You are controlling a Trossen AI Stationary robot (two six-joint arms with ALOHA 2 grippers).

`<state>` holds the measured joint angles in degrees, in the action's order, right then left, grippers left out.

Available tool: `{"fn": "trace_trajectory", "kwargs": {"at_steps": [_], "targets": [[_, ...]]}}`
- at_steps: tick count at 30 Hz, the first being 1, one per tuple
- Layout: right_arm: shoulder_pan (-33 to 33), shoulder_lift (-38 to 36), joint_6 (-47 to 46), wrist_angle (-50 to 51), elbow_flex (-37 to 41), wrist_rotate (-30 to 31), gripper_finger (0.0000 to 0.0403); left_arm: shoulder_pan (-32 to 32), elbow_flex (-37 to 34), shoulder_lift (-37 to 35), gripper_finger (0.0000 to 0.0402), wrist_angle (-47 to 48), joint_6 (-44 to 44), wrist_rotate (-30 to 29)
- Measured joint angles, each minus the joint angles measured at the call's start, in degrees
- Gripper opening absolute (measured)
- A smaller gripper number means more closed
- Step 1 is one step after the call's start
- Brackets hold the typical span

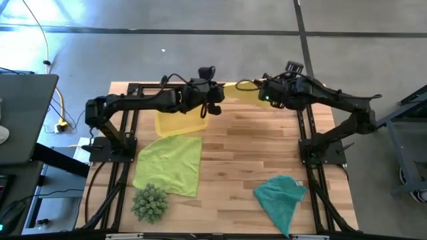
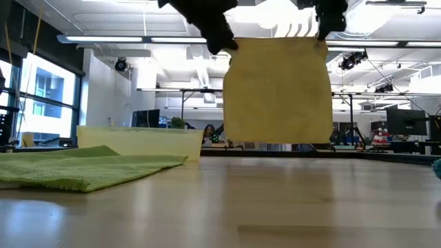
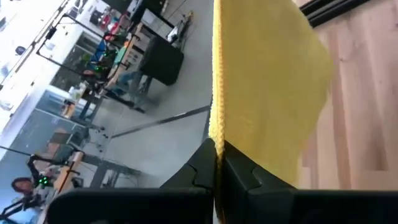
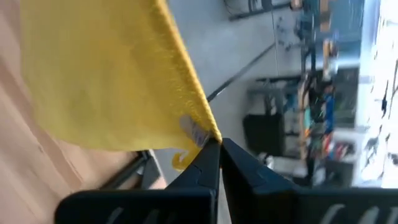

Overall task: Roll microfiber towels into tight, uniform cylinder then place into a basket
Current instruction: Roll the yellow microfiber towel

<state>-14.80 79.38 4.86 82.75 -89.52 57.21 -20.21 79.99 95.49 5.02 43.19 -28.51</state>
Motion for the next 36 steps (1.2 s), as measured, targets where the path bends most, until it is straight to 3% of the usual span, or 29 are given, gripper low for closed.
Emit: {"fn": "trace_trajectory", "kwargs": {"at_steps": [5, 9, 17, 21, 27, 31, 36], "targets": [[-0.4, -0.1, -13.1, 0.8, 1.2, -7.3, 0.0, 1.1, 1.0, 1.1, 0.0, 8.7, -7.5, 3.6], [2.6, -0.5, -20.8, -1.3, 10.3, -12.5, 0.0, 3.5, -0.3, 3.8, 0.0, 17.9, -15.2, 10.7], [14.9, -0.9, -33.2, -12.9, 34.0, -27.9, 0.0, 12.3, -1.9, 11.5, 0.0, 18.7, -19.0, 16.5], [21.7, -0.9, -39.3, -18.8, 39.8, -33.5, 0.0, 16.2, -1.9, 15.5, 0.0, 18.3, -21.0, 16.6], [27.4, -0.9, -40.4, -23.9, 42.4, -41.8, 0.0, 20.1, -2.0, 18.3, 0.0, 18.1, -26.5, 16.7], [28.6, -0.9, -36.9, -23.8, 41.2, -41.9, 0.0, 21.3, -1.9, 17.2, 0.0, 18.3, -28.1, 18.6], [26.7, -0.9, -33.2, -24.0, 40.1, -32.5, 0.0, 20.4, -1.9, 15.8, 0.0001, 18.4, -27.7, 13.3]]}}
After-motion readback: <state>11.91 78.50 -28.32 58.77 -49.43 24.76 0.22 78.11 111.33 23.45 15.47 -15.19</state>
